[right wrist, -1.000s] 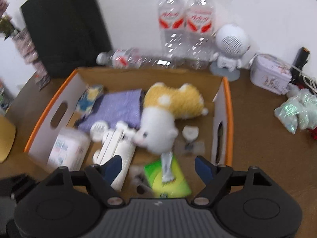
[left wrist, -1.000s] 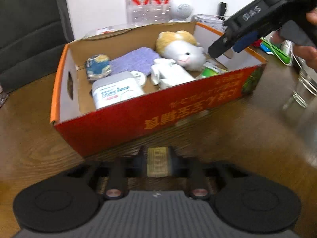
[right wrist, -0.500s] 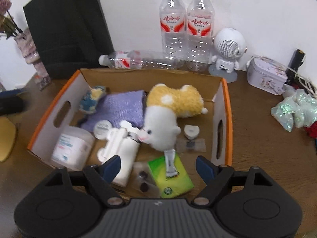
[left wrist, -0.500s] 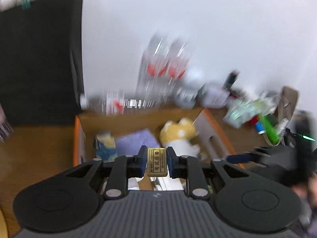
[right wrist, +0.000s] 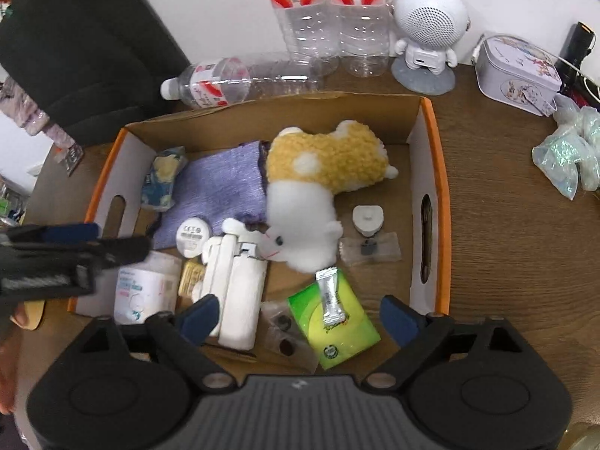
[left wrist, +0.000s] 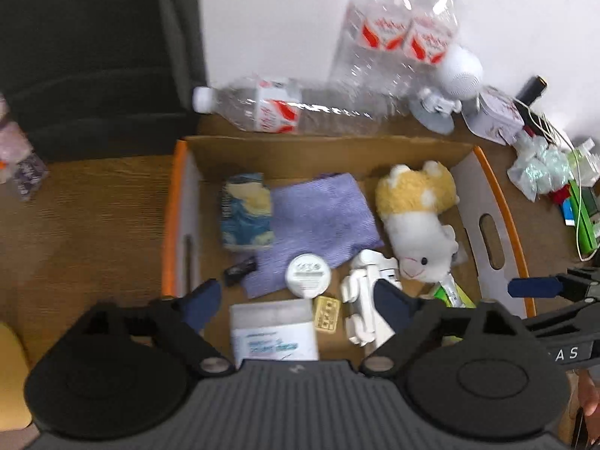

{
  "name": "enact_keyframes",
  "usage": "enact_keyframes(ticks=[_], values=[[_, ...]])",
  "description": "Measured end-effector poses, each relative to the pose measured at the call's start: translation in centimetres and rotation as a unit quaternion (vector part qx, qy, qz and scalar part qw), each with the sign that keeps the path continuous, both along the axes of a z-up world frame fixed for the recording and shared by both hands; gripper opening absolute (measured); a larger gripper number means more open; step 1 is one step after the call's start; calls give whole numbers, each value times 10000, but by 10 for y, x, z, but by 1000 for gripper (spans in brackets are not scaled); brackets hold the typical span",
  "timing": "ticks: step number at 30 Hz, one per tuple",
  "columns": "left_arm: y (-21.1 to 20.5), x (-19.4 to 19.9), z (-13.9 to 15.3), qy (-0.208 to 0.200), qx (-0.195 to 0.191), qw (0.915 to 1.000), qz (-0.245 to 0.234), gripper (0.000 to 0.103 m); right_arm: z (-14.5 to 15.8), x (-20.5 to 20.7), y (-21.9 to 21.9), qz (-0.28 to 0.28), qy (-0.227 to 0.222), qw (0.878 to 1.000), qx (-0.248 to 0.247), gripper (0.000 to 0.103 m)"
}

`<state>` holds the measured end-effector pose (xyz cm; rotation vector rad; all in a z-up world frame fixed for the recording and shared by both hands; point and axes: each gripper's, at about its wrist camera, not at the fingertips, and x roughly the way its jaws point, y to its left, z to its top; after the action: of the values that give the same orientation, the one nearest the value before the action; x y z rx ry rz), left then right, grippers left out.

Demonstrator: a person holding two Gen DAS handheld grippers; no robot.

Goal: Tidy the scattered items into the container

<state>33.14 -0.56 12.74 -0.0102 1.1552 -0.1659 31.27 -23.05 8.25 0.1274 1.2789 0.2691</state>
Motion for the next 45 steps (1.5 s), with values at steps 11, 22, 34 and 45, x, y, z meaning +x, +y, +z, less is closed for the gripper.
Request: enact_keyframes(ticks=[11, 22, 34, 45], values=[[-2, -75, 20, -286, 238, 9991, 215, 103, 24, -59, 5, 16, -110, 9997, -201, 102], [-14, -239, 42, -2950, 433, 9532, 501, 103, 59, -186, 0, -314, -2426, 9690, -341, 102], [0, -337, -67, -2756, 36, 9605, 387, 103, -40, -301, 4, -101, -3217, 9459, -396, 103], [-7, -325, -115, -2173, 216, 9754, 309, 103, -97, -309, 25, -444, -2886, 9533, -774, 103]])
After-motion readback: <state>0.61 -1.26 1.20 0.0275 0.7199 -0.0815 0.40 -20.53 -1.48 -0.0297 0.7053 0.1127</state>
